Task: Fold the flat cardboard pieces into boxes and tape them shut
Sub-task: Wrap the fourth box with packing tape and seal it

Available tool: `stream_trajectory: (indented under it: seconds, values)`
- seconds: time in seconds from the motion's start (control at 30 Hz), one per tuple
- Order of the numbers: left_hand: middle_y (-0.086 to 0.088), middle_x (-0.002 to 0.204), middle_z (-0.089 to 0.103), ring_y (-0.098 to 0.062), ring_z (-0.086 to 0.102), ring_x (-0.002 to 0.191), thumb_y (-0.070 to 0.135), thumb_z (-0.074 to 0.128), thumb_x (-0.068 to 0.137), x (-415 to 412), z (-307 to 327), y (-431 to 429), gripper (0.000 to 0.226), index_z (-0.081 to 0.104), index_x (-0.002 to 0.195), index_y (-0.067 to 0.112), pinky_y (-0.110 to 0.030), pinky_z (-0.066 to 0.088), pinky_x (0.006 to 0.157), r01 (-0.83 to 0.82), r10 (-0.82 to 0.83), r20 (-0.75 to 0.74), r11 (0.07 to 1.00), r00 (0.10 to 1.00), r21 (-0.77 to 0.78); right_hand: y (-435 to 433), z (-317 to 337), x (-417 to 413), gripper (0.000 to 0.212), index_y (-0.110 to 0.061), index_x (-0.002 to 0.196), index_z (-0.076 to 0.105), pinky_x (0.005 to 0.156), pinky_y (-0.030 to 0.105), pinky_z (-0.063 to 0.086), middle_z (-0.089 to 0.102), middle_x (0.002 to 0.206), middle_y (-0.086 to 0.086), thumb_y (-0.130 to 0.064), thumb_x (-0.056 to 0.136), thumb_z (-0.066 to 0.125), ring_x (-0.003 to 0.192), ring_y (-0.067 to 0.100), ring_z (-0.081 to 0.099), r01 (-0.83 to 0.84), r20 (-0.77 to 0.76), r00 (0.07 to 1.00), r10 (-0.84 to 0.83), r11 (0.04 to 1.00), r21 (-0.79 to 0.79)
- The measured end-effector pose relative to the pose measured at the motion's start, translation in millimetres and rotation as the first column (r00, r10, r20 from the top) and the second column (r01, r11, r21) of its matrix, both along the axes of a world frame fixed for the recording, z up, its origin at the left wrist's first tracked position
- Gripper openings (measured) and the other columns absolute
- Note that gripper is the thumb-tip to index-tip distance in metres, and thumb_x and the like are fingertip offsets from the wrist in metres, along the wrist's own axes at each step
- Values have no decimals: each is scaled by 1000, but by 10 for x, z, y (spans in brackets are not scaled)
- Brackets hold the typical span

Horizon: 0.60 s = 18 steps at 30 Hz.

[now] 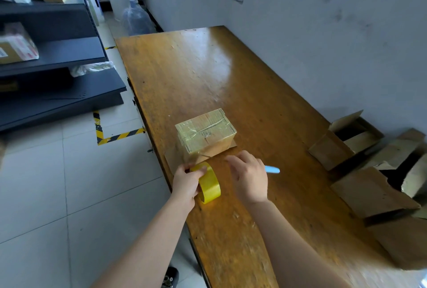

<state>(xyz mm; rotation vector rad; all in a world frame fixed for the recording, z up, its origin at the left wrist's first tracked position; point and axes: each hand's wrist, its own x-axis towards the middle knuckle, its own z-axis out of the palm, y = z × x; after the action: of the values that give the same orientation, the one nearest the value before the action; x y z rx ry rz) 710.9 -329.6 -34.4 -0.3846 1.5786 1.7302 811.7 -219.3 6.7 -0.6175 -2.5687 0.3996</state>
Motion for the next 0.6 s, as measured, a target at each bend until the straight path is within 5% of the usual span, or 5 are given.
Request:
stream_trajectory:
  seconds: [0.13, 0.33, 0.6]
  values:
    - [-13, 119, 58, -34, 58, 106, 11, 75, 82, 8, 11, 16, 41, 52, 116, 17, -47, 53, 85, -33, 33, 30, 999, 999, 1, -43, 177, -220, 17, -20, 87, 74, 66, 36, 44, 58, 74, 2, -7, 77, 75, 70, 24, 50, -148, 223, 970, 100, 966, 212]
    - [-12, 118, 56, -33, 57, 104, 11, 76, 81, -5, 32, 8, 38, 51, 108, 20, -37, 51, 66, -29, 29, 58, 1000, 998, 0, -17, 262, -348, 9, -18, 94, 70, 73, 34, 34, 44, 80, 0, -17, 87, 65, 77, 20, 37, -203, 379, 920, 99, 947, 247]
    - [-12, 117, 55, -31, 55, 105, 11, 76, 81, -37, 53, -22, 42, 50, 113, 17, -36, 49, 68, 9, -8, 64, 1000, 998, -3, -36, 267, -479, 16, -19, 104, 68, 83, 35, 40, 52, 91, 1, -21, 88, 66, 83, 17, 34, -259, 502, 861, 80, 918, 299]
